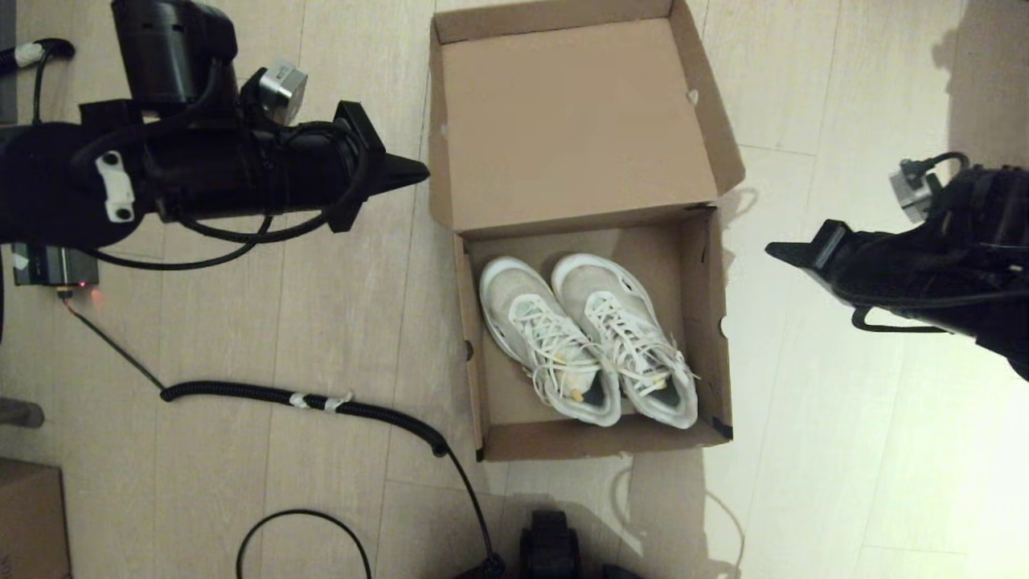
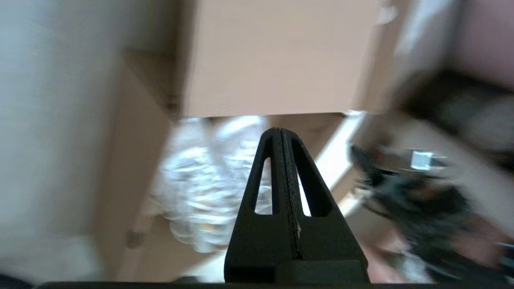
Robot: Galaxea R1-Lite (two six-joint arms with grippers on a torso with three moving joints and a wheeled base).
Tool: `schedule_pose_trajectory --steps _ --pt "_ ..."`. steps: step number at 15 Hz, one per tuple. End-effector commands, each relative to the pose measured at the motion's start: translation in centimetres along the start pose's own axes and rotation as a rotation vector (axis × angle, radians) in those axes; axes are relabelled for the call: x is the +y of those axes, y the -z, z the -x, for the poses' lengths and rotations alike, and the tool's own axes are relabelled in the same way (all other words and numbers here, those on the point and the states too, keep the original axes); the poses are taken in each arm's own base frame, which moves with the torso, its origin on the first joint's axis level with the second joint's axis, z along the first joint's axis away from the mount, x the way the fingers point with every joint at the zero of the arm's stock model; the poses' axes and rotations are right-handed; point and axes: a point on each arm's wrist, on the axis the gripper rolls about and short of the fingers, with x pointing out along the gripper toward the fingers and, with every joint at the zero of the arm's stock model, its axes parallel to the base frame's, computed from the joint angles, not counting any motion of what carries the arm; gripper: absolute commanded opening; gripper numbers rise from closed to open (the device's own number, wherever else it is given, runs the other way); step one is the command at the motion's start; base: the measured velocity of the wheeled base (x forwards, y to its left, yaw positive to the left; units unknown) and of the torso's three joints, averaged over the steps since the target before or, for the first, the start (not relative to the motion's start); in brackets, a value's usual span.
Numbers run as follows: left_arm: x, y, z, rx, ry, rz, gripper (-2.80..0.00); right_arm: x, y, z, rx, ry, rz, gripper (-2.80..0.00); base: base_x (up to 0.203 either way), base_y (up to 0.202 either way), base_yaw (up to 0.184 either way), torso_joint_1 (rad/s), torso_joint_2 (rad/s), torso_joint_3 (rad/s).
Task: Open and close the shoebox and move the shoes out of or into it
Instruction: Open the shoe box, then put the shoes out of the shoe box
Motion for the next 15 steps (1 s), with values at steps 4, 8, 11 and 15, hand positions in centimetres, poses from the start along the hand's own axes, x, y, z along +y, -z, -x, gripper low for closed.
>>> schedule_pose_trajectory --steps 4,8,11,15 --pt "5.0 6.5 0.4 0.14 -0.291 -0.161 -2.8 5.8 0.6 -0.7 0.06 0.011 0.206 -2.8 0.0 0.0 0.0 0.0 0.0 0.0" --pt "9.6 11.1 -3.9 0.24 -0.383 -0.211 -2.8 6.4 -0.3 -1.7 0.029 0.011 0.22 -2.8 0.0 0.0 0.0 0.0 0.0 0.0" --pt "11.9 11.4 -8.5 0.218 -0.375 -0.224 -2.8 6.6 -0.4 -1.2 0.022 0.006 0.237 -2.8 0.0 0.0 0.0 0.0 0.0 0.0" --pt "11.6 9.6 -12.6 0.127 -0.314 -0.254 -2.8 6.7 0.1 1.1 0.037 0.008 0.284 -2.8 0.0 0.0 0.0 0.0 0.0 0.0"
